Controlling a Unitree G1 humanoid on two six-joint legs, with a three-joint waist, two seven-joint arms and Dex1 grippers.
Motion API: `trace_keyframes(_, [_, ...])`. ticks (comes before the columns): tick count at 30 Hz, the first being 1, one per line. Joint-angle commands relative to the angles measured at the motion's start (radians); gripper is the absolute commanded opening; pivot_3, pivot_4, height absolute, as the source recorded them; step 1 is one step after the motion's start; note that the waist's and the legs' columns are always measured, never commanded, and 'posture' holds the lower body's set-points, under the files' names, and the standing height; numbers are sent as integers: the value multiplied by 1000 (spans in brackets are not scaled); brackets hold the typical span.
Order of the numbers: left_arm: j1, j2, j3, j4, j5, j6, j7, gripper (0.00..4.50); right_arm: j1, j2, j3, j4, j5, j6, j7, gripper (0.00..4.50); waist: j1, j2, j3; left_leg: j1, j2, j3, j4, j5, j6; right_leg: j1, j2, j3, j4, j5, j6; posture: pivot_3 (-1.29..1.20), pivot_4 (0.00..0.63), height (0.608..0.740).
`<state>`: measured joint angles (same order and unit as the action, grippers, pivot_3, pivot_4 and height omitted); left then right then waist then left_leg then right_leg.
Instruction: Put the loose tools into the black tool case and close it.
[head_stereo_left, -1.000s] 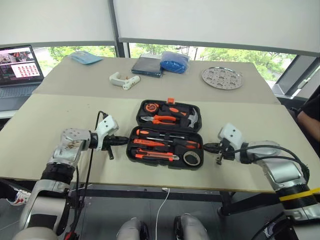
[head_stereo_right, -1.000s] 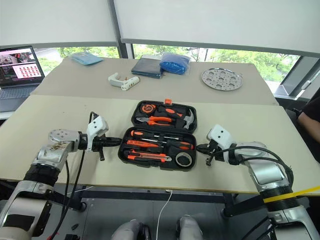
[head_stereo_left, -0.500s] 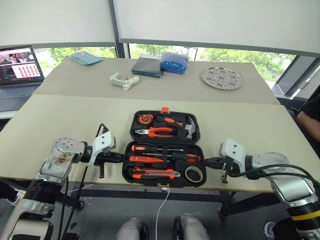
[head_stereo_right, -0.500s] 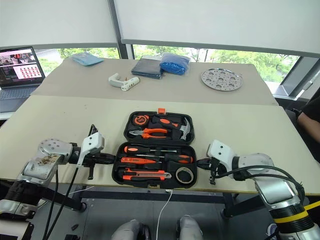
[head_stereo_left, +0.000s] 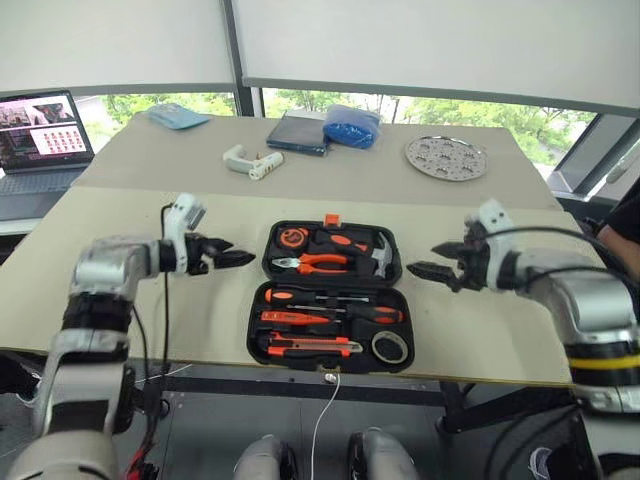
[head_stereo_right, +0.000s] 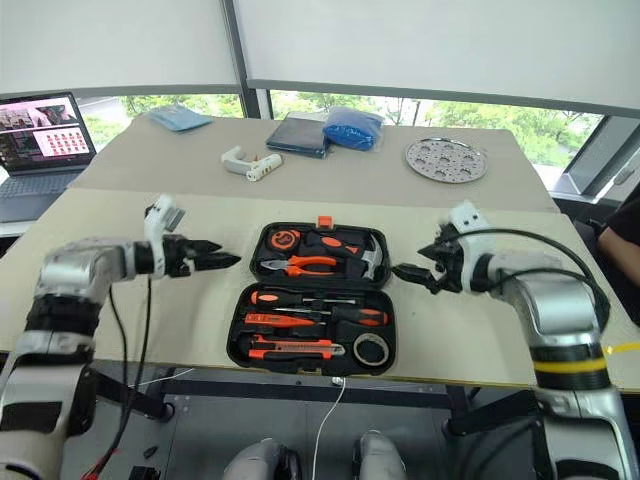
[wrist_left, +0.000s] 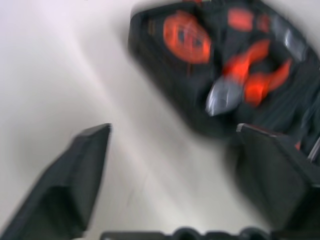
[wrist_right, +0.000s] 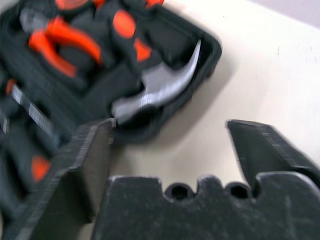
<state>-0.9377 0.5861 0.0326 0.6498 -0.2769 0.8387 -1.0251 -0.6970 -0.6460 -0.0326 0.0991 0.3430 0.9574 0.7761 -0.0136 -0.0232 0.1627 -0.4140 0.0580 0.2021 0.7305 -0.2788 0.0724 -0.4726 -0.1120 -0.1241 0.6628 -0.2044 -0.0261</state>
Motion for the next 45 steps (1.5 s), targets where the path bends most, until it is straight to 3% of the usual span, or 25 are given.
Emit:
trace_keyframes(1, [-88,-58,1,127,23,18,92,4500,-107,74,-4,161,-26,44,-101,4469,-3,0,0,0,-1,0,0,0,0,0,0,0,1,1,-1,0,150,718])
trace_keyframes(3, [-103,-73,-15,167,40,6,105,4500,-145,110,-13,228,-30,54,-135,4469,-10,0,0,0,-2,0,-1,0,0,-1,0,0,1,2,-4,0,150,718])
trace_keyframes(4, [-109,-80,-19,189,46,1,116,4500,-159,125,-13,256,-32,60,-150,3939,-15,0,0,0,-3,0,-2,0,0,-1,0,0,1,2,-4,0,150,718])
trace_keyframes(5, [-115,-86,-15,211,47,5,129,4242,-164,134,-4,273,-37,65,-157,3806,-19,0,0,0,-4,0,-2,0,0,-1,0,0,1,2,-4,0,150,718])
trace_keyframes(7, [-119,-93,-13,236,53,-1,136,3771,-161,140,20,286,-50,59,-161,3128,-25,0,0,-1,-5,0,-5,0,0,-1,-1,0,1,2,-3,0,150,718])
trace_keyframes(16, [-99,-87,-29,232,62,4,112,615,-121,155,43,222,-53,91,-165,106,-27,1,-1,6,-6,0,-3,0,-1,4,-5,1,2,-1,2,0,150,718])
trace_keyframes(17, [-95,-86,-28,225,59,9,108,303,-119,155,45,212,-52,95,-165,0,-27,1,-1,8,-6,0,-3,0,-2,5,-5,1,2,-1,2,0,150,718])
trace_keyframes(18, [-89,-86,-28,213,55,16,103,10,-117,153,47,202,-52,96,-165,0,-26,1,-1,9,-6,0,-4,-1,-3,6,-5,1,2,-1,2,0,150,718])
trace_keyframes(22, [-60,-95,12,98,0,-33,60,10,-140,155,20,158,-46,37,-170,0,-27,1,-1,9,-6,0,-4,-1,-3,6,-6,1,2,0,0,0,150,718])
trace_keyframes(26, [-46,-120,105,-28,-57,-190,72,10,-178,170,-43,112,-54,-89,-227,0,-26,1,0,5,-7,0,-4,0,-2,3,-6,1,2,1,-2,0,150,718])
trace_keyframes(31, [2,-142,94,-162,-31,-426,56,10,-174,168,-70,66,-78,-231,-266,0,-22,1,1,-3,-8,0,-3,1,-1,-4,-8,0,2,3,-2,0,150,718])
trace_keyframes(36, [87,-151,23,-213,60,-633,91,10,-52,169,-36,16,-152,-393,-290,0,-26,1,1,-2,-9,0,-9,1,-1,-4,-5,0,0,2,-1,0,150,718])
trace_keyframes(40, [218,-153,-14,-264,145,-819,157,10,130,177,4,-13,-261,-670,-346,0,-26,1,0,-1,-9,1,-15,1,-1,-3,-3,0,-1,2,0,0,150,718])
trace_keyframes(45, [350,-147,11,-374,145,-852,239,10,301,180,-13,-44,-316,-927,-388,0,-23,1,0,9,-8,0,-18,1,-1,7,-3,1,-11,-1,3,0,150,718])
